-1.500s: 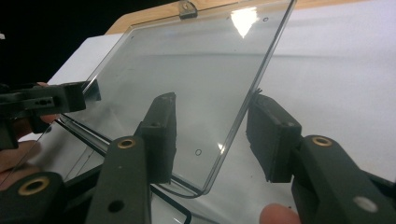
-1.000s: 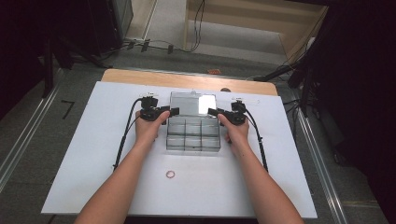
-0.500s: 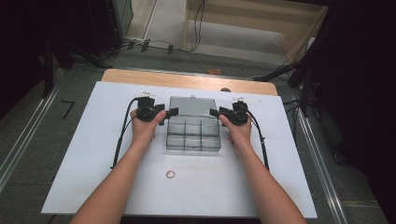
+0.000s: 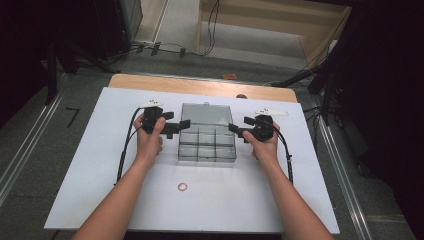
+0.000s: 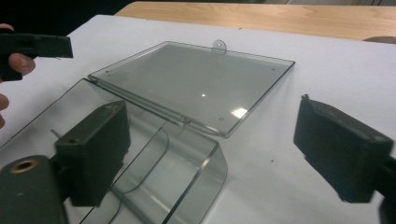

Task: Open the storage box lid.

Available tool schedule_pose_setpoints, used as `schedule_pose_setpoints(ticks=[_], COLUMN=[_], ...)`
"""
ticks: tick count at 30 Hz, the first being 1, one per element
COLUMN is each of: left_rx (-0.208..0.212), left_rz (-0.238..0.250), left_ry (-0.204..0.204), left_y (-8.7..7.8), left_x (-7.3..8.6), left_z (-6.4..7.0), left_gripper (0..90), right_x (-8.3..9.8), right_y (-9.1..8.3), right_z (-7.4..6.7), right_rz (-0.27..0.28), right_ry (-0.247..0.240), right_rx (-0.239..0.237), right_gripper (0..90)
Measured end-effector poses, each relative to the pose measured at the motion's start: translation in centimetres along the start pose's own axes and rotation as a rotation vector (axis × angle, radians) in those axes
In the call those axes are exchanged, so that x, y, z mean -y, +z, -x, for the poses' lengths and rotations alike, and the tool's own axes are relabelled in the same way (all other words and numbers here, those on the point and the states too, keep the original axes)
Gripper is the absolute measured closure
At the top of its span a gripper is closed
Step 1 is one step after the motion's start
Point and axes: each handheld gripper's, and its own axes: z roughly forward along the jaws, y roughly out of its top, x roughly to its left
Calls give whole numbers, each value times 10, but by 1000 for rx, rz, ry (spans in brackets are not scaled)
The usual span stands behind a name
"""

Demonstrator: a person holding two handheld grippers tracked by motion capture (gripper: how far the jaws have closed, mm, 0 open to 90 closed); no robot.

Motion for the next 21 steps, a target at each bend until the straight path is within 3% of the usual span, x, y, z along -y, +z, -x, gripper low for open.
schedule_pose_setpoints(ticks=[2, 6, 12, 21], left_rx=[7, 21, 20, 49], left_rz=[-1, 4, 1, 20], left_ry=[5, 20, 52, 96], left_y=[-3, -9, -20, -33], left_x=[0, 2, 4, 10], left_z=[3, 8, 17, 41], left_gripper=[6, 0, 0, 0], right_x=[2, 5, 12, 32], right_y=[-6, -19, -35, -54], right_z=[-2, -9, -15, -23], right_rz=[4, 24, 29, 28], right_ry=[-11, -81, -89, -106], right_rx=[-8, -8, -5, -15], right_gripper=[46, 12, 2, 0])
